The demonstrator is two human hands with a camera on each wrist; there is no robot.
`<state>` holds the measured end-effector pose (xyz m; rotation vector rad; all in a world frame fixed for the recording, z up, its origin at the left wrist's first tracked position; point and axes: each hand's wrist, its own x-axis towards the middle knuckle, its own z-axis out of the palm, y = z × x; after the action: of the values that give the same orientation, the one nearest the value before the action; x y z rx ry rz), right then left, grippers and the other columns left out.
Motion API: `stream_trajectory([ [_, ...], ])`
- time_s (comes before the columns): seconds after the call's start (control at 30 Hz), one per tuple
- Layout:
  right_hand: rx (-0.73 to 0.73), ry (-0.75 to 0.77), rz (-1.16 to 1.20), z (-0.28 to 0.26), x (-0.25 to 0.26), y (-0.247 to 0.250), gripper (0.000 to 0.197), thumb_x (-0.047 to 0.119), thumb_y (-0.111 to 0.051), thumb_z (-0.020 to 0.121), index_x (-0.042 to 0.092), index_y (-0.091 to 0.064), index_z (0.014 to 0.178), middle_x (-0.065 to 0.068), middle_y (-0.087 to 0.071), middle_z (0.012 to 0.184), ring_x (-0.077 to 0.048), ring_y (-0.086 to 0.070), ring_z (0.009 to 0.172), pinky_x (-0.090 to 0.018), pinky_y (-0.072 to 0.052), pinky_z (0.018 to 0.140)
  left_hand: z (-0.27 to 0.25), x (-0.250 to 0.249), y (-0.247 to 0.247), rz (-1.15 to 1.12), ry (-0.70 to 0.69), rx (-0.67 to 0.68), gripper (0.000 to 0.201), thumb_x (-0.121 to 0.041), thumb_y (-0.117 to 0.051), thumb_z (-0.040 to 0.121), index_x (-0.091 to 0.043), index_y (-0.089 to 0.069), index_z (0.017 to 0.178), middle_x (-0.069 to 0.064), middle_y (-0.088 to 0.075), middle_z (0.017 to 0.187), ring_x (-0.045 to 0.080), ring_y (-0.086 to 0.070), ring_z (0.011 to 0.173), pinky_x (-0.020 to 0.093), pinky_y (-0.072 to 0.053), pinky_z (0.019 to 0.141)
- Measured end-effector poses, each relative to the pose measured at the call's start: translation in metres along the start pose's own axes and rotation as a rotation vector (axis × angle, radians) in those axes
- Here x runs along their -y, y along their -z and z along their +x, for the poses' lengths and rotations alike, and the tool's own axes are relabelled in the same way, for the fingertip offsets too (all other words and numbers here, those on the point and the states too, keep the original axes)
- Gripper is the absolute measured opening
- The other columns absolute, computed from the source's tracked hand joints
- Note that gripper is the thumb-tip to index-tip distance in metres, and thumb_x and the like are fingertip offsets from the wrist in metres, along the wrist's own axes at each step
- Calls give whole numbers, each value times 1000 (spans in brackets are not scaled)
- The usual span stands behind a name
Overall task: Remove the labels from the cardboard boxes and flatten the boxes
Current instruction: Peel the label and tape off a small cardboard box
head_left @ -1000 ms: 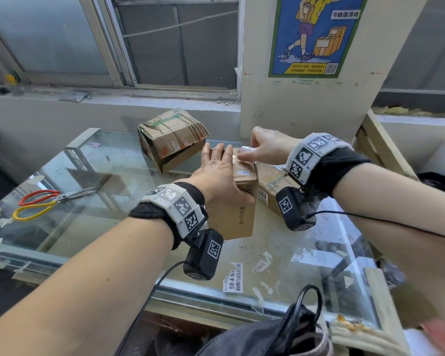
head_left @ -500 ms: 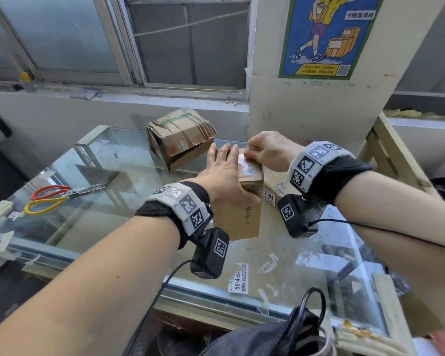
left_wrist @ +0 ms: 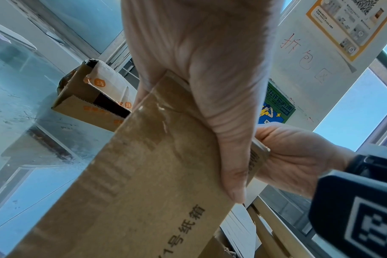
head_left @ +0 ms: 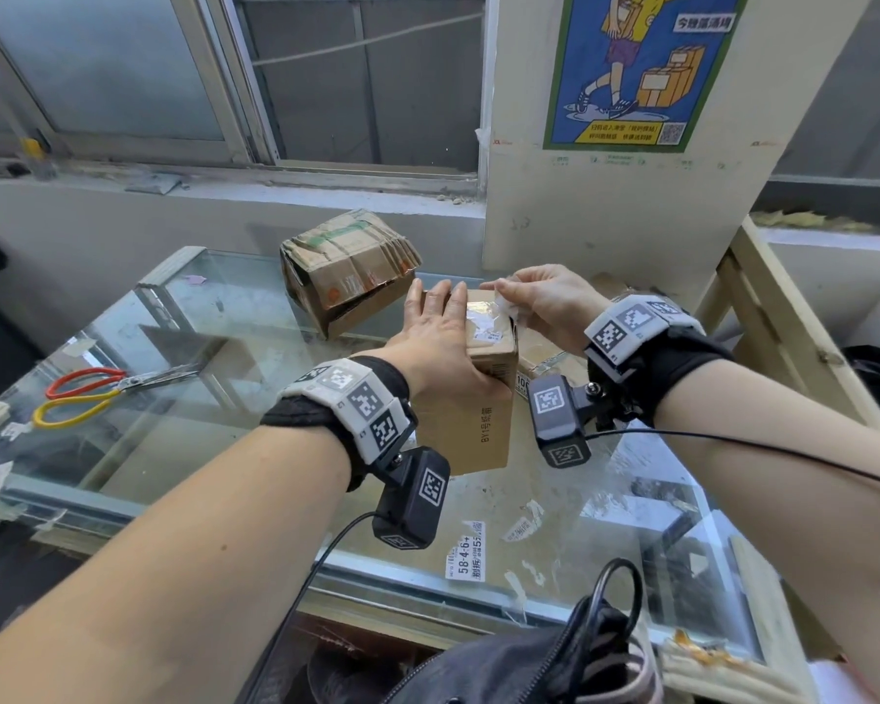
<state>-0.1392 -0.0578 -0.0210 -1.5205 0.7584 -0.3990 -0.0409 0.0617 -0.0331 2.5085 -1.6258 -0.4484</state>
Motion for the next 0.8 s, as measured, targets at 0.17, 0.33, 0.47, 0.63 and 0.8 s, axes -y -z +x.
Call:
stream_trajectory([
  [0.17, -29, -39, 300, -3, -8, -1, 25, 6, -46, 98, 2, -56, 75, -5, -56, 59, -12, -54, 54, -24, -47, 64, 2, 2, -1, -34, 2, -8, 129, -69, -68, 68, -12, 11, 153, 4, 11, 161, 29, 28, 143, 45, 8, 120],
  [0.33, -106, -89, 614, -9, -10, -6, 26, 5, -42, 100, 2, -50, 75, -10, -54, 61, -13, -55, 43, -19, -46, 41, 2, 1, -1, -49, 0, -8, 128, -68, -67, 69, -12, 11, 153, 3, 13, 161, 27, 29, 143, 44, 8, 120],
  [0.47, -156, -113, 935, -12, -16, -5, 28, 8, -39, 101, -2, -50, 77, -13, -63, 60, -13, -62, 41, -18, -45, 37, 2, 1, -3, -38, 19, -13, 128, -69, -65, 69, -10, 12, 152, 6, 13, 161, 29, 30, 142, 44, 10, 119],
  [0.63, -132, -88, 904, -13, -23, -3, 20, 16, -43, 101, 5, -51, 85, -11, -68, 74, -19, -68, 69, -34, -55, 83, 4, 1, -4, -33, 15, -23, 130, -70, -66, 68, -10, 12, 152, 5, 12, 161, 29, 29, 143, 43, 10, 120],
  [0.8, -90, -104, 988, -14, -28, 0, 11, 10, -43, 99, 4, -52, 99, -19, -63, 97, -27, -65, 85, -35, -58, 78, 3, 2, -5, -59, 15, -32, 132, -69, -69, 66, -11, 10, 153, 3, 11, 161, 28, 29, 143, 43, 9, 120],
])
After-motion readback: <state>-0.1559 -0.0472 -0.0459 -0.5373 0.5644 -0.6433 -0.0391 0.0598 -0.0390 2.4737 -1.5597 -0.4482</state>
